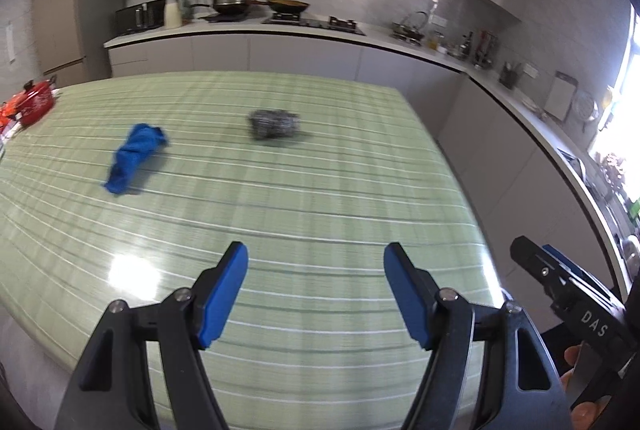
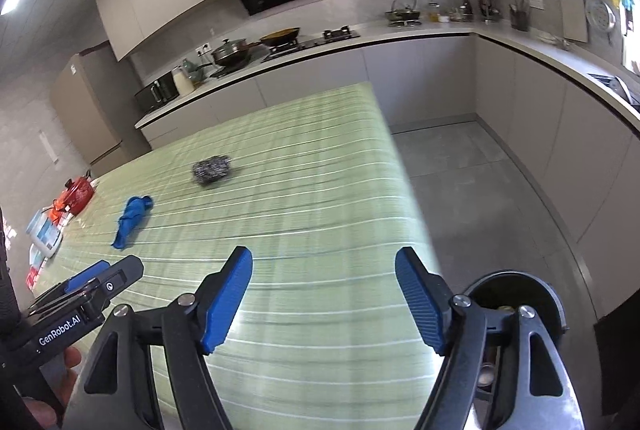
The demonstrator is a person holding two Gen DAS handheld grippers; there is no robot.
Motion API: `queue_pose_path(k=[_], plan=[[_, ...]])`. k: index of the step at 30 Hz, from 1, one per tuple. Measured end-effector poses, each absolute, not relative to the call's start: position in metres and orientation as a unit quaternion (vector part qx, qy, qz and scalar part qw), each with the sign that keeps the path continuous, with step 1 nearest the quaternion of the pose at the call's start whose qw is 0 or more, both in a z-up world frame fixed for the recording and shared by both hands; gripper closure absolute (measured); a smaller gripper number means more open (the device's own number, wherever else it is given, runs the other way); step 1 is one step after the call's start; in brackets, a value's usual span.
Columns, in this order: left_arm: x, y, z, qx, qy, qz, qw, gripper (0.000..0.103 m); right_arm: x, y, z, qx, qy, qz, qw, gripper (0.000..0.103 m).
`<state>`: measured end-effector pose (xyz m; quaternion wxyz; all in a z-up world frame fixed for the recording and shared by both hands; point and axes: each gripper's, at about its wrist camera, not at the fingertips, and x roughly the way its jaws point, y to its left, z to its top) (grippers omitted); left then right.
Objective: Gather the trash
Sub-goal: 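Move both open tools back over the island toward the blue cloth and steel wool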
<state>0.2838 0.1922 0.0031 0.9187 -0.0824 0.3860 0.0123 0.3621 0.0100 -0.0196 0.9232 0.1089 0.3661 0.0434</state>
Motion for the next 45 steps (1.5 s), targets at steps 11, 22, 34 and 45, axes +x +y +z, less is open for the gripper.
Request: queue_pose_path(k=[11, 22, 34, 45], plan=[[0.297, 0.271, 0.004, -0.091, 0.386, 0.06, 0.916, 0.029, 0.39, 0.105, -0.021, 0.098, 0.378, 0.09, 0.916, 0.024], [0.328, 0.31, 0.0, -0.085, 0.386, 0.111, 0.912, 0.029, 0.445, 0.145, -0.025, 0.093, 0.381, 0.145, 0.909, 0.023], [0.368, 0.359, -0.015, -0.084, 0.402, 0.098, 0.907, 0.029, 0.488, 0.171, -0.033, 0.096, 0.391, 0.118, 0.908, 0.022], [0.418, 0.404, -0.058, -0.066, 0.452, 0.07, 0.887, 0.029, 0.531, 0.21, -0.063, 0.113, 0.423, 0.078, 0.896, 0.022]])
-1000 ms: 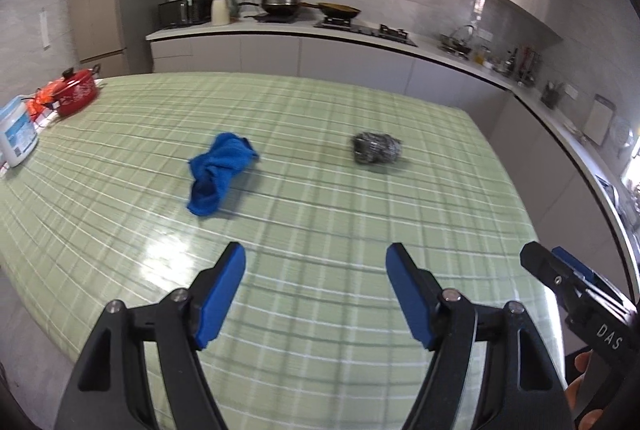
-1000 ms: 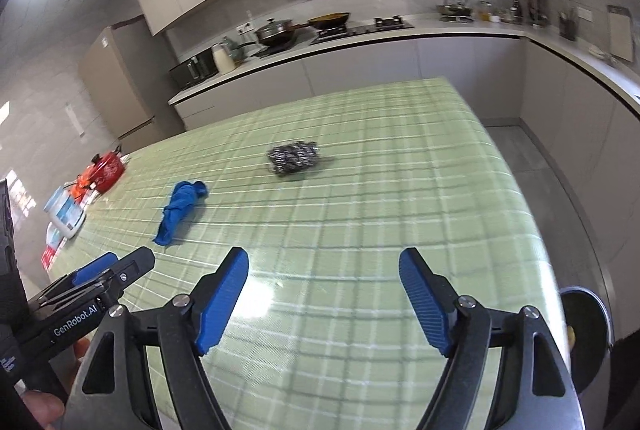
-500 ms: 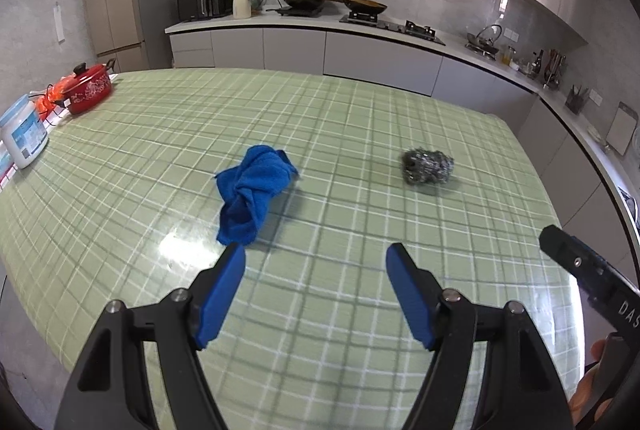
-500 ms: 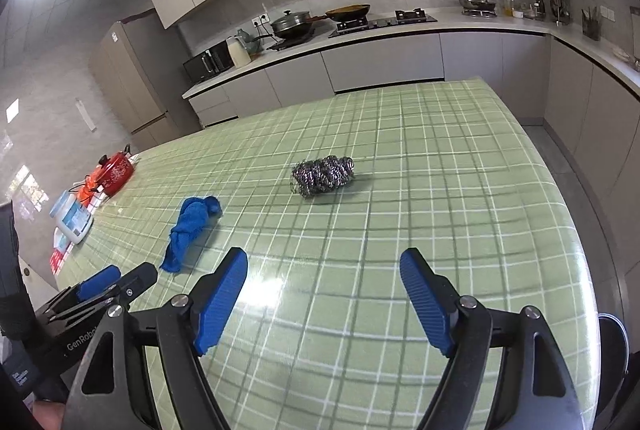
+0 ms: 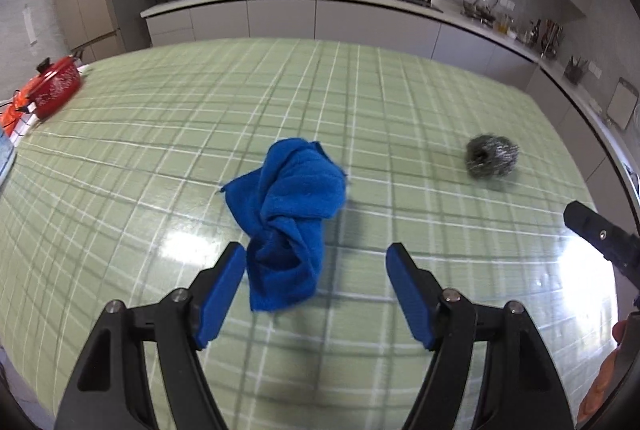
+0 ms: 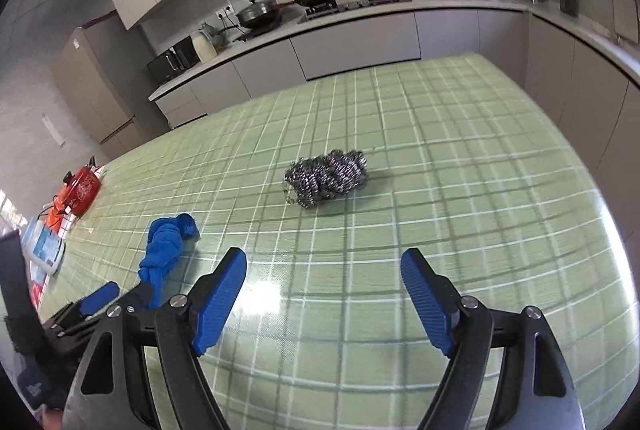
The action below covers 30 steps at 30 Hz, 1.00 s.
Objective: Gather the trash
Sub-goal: 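Move both open tools back over the island toward the blue cloth and steel wool, then grasp the blue cloth with the left tool while the right tool grasps the steel wool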
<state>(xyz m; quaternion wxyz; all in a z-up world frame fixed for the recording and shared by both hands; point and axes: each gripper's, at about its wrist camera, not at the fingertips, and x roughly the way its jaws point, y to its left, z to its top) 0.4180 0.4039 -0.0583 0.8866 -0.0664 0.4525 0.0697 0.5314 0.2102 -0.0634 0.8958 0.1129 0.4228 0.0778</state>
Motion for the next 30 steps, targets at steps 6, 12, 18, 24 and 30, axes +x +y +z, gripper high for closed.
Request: queue_pose_path(k=[6, 12, 18, 24, 30], plan=[[0.446, 0.412, -0.076, -0.056, 0.466, 0.063, 0.881, 0.029, 0.556, 0.223, -0.079, 0.111, 0.437, 0.061, 0.89, 0.022], [0.463, 0.418, -0.091, -0.062, 0.471, 0.052, 0.878, 0.03, 0.576, 0.23, -0.088, 0.113, 0.445, 0.048, 0.887, 0.022], [0.472, 0.419, -0.087, -0.06, 0.456, 0.049, 0.887, 0.053, 0.594, 0.237, -0.094, 0.108, 0.452, 0.04, 0.885, 0.022], [0.484, 0.421, -0.083, -0.084, 0.451, 0.042, 0.887, 0.061, 0.612, 0.236, -0.097, 0.108, 0.456, 0.032, 0.883, 0.022], [0.494, 0.42, -0.073, -0.099, 0.434, 0.032, 0.895, 0.062, 0.629, 0.229, -0.102, 0.115, 0.462, 0.02, 0.879, 0.022]])
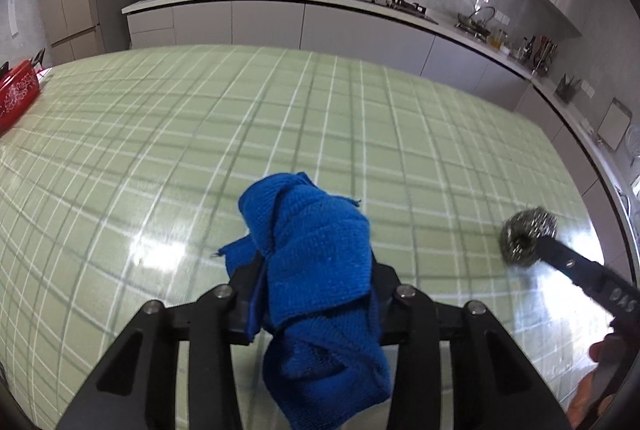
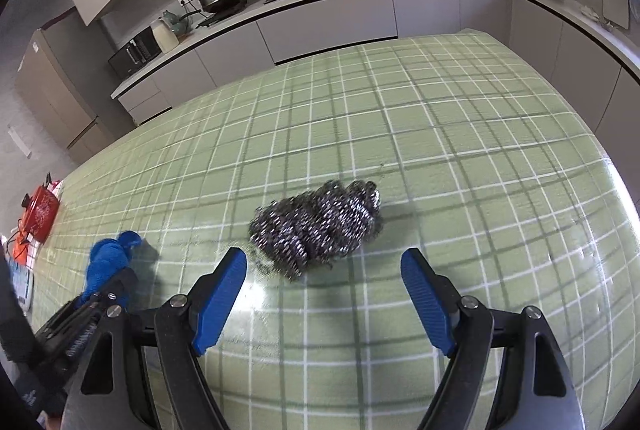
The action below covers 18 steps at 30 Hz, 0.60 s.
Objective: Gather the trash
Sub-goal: 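Grasp the blue cloth with the left tool while the right tool grasps the steel wool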
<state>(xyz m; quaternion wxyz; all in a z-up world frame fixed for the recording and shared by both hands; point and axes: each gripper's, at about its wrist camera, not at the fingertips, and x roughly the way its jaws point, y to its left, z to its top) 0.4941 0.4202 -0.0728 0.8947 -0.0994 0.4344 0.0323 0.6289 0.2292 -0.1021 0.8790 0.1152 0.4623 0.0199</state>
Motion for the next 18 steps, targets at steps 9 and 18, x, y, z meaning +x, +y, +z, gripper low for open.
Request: queue_pose_path(k=[9, 18], plan=[[0.505, 0.42, -0.073, -0.104, 0.442, 0.028, 0.891, 0.062, 0.658, 0.238, -0.116, 0.115, 0.482, 0.028, 0.868, 0.022], [0.509, 0.419, -0.075, -0.099, 0.446, 0.025, 0.889, 0.062, 0.668, 0.246, -0.116, 0.104, 0.467, 0.04, 0.877, 0.04]])
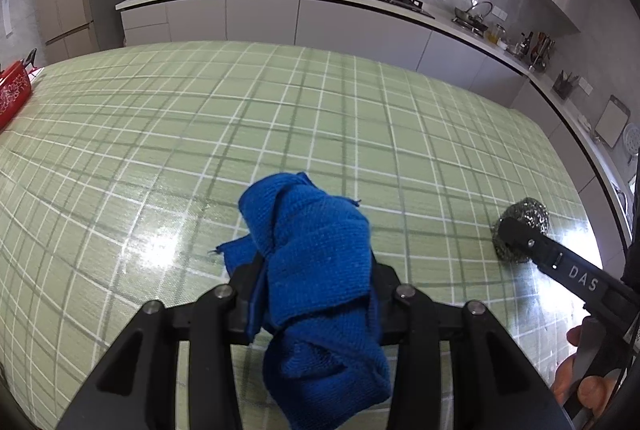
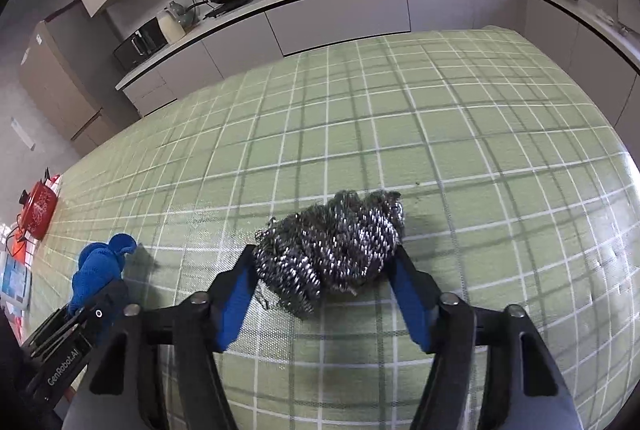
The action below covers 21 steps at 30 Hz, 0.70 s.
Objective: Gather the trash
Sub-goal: 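Grasp the blue cloth with the left tool while the right tool grasps the steel wool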
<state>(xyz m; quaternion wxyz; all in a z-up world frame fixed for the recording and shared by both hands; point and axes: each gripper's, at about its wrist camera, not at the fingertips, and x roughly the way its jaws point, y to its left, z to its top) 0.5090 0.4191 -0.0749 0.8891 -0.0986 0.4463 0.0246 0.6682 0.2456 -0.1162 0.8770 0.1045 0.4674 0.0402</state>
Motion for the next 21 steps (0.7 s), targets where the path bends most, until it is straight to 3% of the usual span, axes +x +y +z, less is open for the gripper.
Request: queue_pose_path(k=[6, 9, 12, 14, 15, 16, 18, 21], plan=[[0.499, 0.41, -0.064, -0.092, 0.437, 0.017, 0.895, 0.062, 0.656, 0.247, -0.109, 0.099, 0.459, 0.049, 0.881, 0.056], [0.492, 0.406, -0.057, -0.09, 0.43, 0.014, 0.898, 0.062, 0.646, 0.246, -0.105, 0.095, 0.455, 0.053, 0.884, 0.086], [0.484, 0.402, -0.054, -0.085, 0.427, 0.014, 0.9, 0.062, 0.639, 0.246, -0.105, 0.089, 0.463, 0.063, 0.88, 0.086], [0.48, 0.4, -0.053, -0.082, 0.425, 0.015, 0.901, 0.062, 0.633, 0.244, -0.108, 0.098, 0.47, 0.08, 0.873, 0.082], [0.479, 0.4, -0.053, -0.081, 0.424, 0.016, 0.902, 0.062, 0.628, 0.242, -0.108, 0.101, 0.471, 0.081, 0.873, 0.069], [0.477, 0.4, -0.055, -0.083, 0.424, 0.018, 0.902, 0.062, 0.626, 0.241, -0.108, 0.103, 0.471, 0.082, 0.872, 0.045], [0.476, 0.4, -0.057, -0.084, 0.428, 0.018, 0.9, 0.062, 0.619, 0.237, -0.104, 0.1, 0.455, 0.071, 0.882, 0.025], [0.476, 0.399, -0.06, -0.083, 0.431, 0.018, 0.898, 0.062, 0.619, 0.234, -0.1, 0.093, 0.443, 0.06, 0.89, 0.023]])
